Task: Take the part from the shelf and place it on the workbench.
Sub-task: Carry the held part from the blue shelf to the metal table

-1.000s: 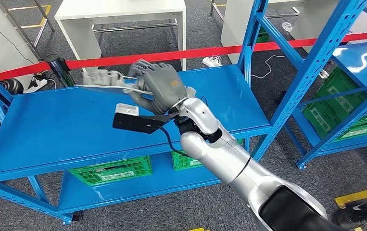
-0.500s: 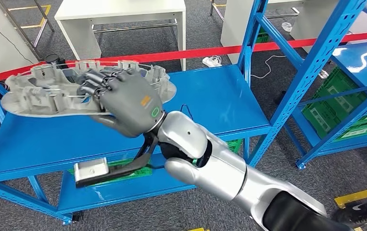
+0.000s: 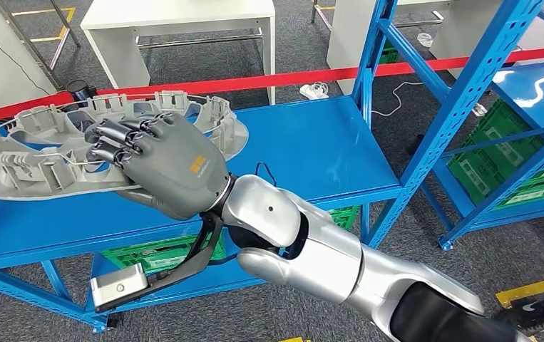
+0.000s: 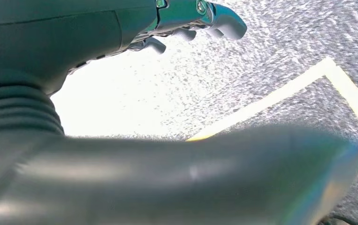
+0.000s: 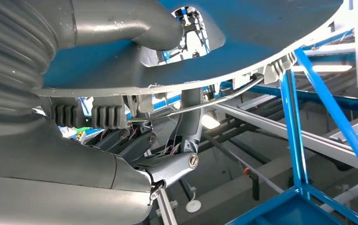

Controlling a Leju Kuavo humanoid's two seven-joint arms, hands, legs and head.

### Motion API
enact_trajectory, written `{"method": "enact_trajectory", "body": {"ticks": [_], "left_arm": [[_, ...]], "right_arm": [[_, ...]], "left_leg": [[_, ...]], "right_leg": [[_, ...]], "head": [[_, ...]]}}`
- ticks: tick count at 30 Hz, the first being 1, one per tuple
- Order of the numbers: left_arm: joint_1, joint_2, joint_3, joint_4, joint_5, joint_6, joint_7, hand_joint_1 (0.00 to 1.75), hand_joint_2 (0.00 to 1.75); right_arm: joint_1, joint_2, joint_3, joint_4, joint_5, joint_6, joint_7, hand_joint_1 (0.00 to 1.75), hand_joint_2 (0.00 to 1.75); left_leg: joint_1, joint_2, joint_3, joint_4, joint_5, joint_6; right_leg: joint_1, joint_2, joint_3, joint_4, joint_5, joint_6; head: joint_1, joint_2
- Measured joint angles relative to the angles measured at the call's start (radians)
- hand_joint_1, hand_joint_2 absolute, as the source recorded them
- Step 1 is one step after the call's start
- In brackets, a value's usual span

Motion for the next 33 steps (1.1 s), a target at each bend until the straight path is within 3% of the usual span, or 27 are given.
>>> {"method": "enact_trajectory", "body": {"ticks": [12,24,31,33], "left_arm": [[0.004,-0.002,0.006,0.0,0.024,0.01,-0.037,0.0,1.75],[0.023,-0.003,0.022,0.0,0.037,0.037,-0.024,0.0,1.75],[0.034,-0.005,0.045,0.0,0.055,0.043,-0.039,0.0,1.75],[0.036,-0.007,0.049,0.0,0.055,0.043,-0.044,0.0,1.75]], "right_arm": [[-0.004,-0.009,0.01,-0.03,-0.023,0.009,0.012,1.75,1.75],[-0.034,-0.02,0.027,-0.02,-0.116,0.045,0.015,1.75,1.75],[-0.066,0.004,0.043,0.024,-0.129,0.065,0.028,1.75,1.75],[-0.073,0.006,0.045,0.034,-0.129,0.064,0.028,1.75,1.75]], "left_leg": [[0.0,0.0,0.0,0.0,0.0,0.0],[-0.002,0.0,-0.002,0.003,-0.002,0.003],[-0.001,0.001,-0.004,0.001,0.006,0.019],[0.005,0.003,-0.002,-0.008,0.017,0.027]], "right_leg": [[0.0,0.0,0.0,0.0,0.0,0.0],[-0.003,-0.001,0.0,-0.002,0.001,0.002],[-0.005,-0.001,0.0,-0.001,0.001,0.019],[-0.004,-0.001,-0.021,0.049,-0.037,0.026]], "head": [[0.0,0.0],[0.0,0.0],[0.0,0.0],[0.002,0.0]]}}
